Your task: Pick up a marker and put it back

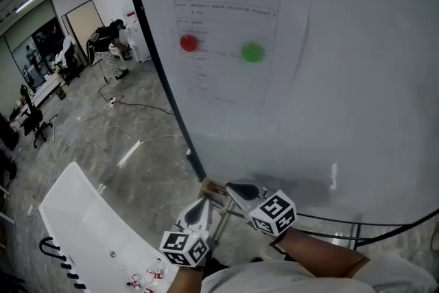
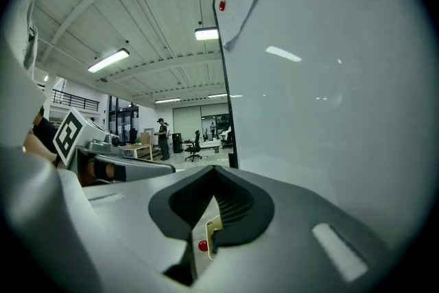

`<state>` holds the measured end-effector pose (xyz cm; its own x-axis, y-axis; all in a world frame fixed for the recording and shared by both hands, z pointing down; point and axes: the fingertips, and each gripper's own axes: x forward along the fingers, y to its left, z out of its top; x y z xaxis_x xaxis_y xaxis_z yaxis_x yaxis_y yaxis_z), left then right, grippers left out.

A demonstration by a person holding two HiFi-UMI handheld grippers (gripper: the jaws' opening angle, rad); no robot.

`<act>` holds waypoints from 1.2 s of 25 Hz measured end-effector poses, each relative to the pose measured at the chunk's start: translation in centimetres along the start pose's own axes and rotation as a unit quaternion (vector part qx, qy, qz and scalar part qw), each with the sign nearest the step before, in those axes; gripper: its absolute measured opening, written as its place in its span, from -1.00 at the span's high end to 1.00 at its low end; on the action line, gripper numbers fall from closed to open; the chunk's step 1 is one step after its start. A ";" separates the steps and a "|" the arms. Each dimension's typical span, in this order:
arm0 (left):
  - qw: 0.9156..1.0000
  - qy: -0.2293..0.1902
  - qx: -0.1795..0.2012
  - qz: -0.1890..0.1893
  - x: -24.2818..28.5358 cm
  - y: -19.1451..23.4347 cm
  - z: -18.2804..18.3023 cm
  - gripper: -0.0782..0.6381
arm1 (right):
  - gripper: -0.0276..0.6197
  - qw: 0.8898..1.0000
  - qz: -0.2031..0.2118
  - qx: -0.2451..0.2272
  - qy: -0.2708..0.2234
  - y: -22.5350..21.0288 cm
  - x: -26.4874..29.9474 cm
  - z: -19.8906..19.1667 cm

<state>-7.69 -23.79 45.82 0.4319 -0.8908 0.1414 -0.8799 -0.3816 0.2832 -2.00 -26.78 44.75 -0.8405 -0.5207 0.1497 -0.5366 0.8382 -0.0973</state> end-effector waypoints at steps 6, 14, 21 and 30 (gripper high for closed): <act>1.000 -0.022 0.020 0.002 0.3 -0.7 3.1 0.78 | 0.91 1.000 0.007 -0.008 -0.021 1.3 -1.0 2.8; 0.999 -0.031 0.030 0.000 0.1 -1.6 4.6 0.78 | 0.91 1.000 0.013 -0.012 -0.025 2.0 -1.7 3.8; 0.999 -0.037 0.025 -0.005 0.1 -2.0 5.2 0.78 | 0.91 0.999 0.019 -0.014 -0.030 2.3 -1.9 4.4; 0.999 -0.039 0.016 -0.016 0.2 -2.5 5.3 0.78 | 0.91 0.999 0.022 -0.002 -0.032 2.2 -1.9 4.2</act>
<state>-6.47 -24.36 40.10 0.4439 -0.8942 0.0580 -0.8724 -0.4164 0.2560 -1.91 -24.68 40.11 -0.8662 -0.4927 0.0831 -0.4992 0.8609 -0.0985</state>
